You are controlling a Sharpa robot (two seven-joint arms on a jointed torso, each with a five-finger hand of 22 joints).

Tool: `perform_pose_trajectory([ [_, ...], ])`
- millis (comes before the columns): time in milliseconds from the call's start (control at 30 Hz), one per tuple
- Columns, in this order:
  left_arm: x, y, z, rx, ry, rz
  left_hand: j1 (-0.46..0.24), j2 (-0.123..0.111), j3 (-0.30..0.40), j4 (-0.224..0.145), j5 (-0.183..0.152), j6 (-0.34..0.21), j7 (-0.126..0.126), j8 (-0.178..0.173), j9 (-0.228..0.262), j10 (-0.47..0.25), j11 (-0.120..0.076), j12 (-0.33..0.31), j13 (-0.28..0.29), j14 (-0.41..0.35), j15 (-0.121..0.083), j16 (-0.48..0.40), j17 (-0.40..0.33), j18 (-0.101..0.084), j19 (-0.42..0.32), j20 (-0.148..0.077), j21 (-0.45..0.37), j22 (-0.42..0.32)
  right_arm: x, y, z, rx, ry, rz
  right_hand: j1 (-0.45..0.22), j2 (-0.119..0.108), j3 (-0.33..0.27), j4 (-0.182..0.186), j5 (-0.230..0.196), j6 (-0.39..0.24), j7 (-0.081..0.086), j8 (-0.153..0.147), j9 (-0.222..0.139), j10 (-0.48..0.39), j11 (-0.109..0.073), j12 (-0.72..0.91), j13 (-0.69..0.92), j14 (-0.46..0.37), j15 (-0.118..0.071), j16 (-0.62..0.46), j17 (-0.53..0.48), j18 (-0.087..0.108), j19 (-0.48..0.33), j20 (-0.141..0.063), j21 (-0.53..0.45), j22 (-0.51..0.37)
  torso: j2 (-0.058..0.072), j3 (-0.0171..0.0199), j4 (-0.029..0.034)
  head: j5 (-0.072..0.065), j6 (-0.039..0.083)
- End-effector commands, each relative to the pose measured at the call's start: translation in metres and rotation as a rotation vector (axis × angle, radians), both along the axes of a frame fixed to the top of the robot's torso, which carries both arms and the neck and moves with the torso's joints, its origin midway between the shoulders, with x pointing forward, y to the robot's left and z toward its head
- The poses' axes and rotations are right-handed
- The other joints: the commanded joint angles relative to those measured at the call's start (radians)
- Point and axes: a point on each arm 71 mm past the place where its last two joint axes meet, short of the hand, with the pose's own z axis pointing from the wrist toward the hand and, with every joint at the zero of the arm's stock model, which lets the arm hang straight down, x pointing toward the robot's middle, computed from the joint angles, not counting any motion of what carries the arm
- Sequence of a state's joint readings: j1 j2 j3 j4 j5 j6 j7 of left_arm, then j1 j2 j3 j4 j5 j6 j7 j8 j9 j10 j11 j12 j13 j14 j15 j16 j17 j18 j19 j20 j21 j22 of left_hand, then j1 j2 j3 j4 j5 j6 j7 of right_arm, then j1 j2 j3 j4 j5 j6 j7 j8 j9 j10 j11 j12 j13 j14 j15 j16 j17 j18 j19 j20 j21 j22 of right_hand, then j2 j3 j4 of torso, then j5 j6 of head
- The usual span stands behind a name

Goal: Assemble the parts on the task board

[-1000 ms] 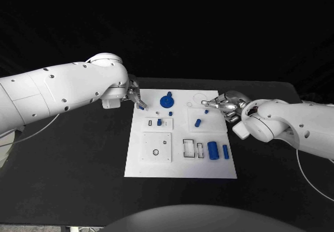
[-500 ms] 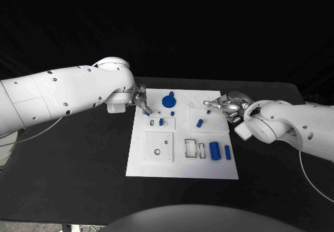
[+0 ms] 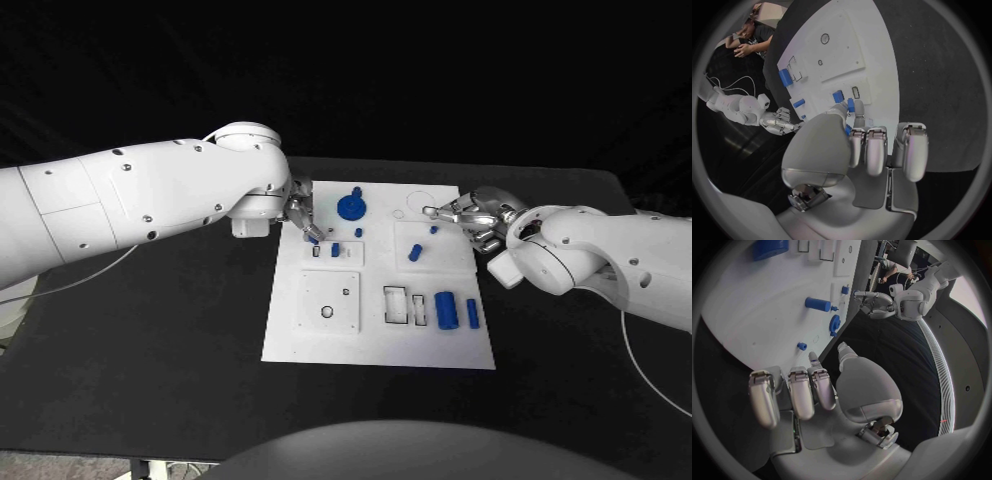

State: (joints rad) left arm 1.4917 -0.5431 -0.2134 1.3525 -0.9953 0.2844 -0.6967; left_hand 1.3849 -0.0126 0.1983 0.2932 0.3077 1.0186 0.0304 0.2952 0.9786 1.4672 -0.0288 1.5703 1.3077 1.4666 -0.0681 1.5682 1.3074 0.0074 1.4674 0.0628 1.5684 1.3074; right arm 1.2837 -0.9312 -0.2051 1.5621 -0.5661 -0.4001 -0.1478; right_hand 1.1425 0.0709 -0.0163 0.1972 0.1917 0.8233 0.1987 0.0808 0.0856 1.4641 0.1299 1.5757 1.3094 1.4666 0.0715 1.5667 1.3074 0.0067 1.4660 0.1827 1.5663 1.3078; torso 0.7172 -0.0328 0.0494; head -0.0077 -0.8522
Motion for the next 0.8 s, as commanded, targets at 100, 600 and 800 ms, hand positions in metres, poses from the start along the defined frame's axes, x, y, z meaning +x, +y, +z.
perform_pose_trajectory([
  [100, -0.0031, 0.0037, -0.0053, 0.106, 0.024, 0.063, -0.008, 0.0, 0.008, 0.0, 0.005, 0.009, -0.005, 0.003, 0.0, 0.104, -0.003, 0.0, 0.263, 0.104, -0.008, 0.003, 0.263, -0.007, 0.103, -0.003, 0.002, 0.263, -0.0006, 0.0018, -0.0001, -0.003, -0.003, 0.014, -0.001, 0.007, -0.005, -0.004, 0.006, -0.001, 0.009, 0.005, 0.002, 0.107, 0.007, -0.005, 0.261, 0.104, 0.009, 0.004, 0.263, -0.007, 0.105, 0.004, 0.004, 0.263, 0.0, 0.0003, 0.0, 0.001, -0.003],
  [600, -0.0039, 0.0062, -0.0111, 0.158, 0.033, 0.054, -0.021, -0.003, 0.017, -0.002, 0.006, 0.011, -0.006, 0.002, 0.001, 0.104, -0.004, 0.0, 0.263, 0.104, -0.007, 0.003, 0.263, -0.007, 0.103, -0.003, 0.002, 0.263, -0.0006, 0.0015, -0.0001, -0.003, -0.003, 0.013, -0.001, 0.007, -0.005, -0.004, 0.009, -0.001, 0.009, 0.005, 0.002, 0.107, 0.007, -0.005, 0.261, 0.104, 0.009, 0.004, 0.263, -0.007, 0.105, 0.004, 0.004, 0.263, -0.001, 0.0004, -0.0002, 0.006, -0.007],
  [800, -0.003, 0.0051, -0.013, 0.166, 0.034, 0.054, -0.021, -0.003, 0.018, -0.002, 0.006, 0.011, -0.007, 0.003, 0.001, 0.104, -0.004, 0.0, 0.263, 0.104, -0.007, 0.003, 0.263, -0.007, 0.103, -0.003, 0.002, 0.263, -0.0004, 0.0025, 0.0, -0.002, -0.004, 0.016, -0.001, 0.007, -0.005, -0.004, 0.009, -0.001, 0.009, 0.005, 0.002, 0.107, 0.007, -0.005, 0.261, 0.104, 0.009, 0.004, 0.263, -0.007, 0.105, 0.004, 0.004, 0.263, -0.002, 0.0006, -0.0003, 0.016, -0.006],
])
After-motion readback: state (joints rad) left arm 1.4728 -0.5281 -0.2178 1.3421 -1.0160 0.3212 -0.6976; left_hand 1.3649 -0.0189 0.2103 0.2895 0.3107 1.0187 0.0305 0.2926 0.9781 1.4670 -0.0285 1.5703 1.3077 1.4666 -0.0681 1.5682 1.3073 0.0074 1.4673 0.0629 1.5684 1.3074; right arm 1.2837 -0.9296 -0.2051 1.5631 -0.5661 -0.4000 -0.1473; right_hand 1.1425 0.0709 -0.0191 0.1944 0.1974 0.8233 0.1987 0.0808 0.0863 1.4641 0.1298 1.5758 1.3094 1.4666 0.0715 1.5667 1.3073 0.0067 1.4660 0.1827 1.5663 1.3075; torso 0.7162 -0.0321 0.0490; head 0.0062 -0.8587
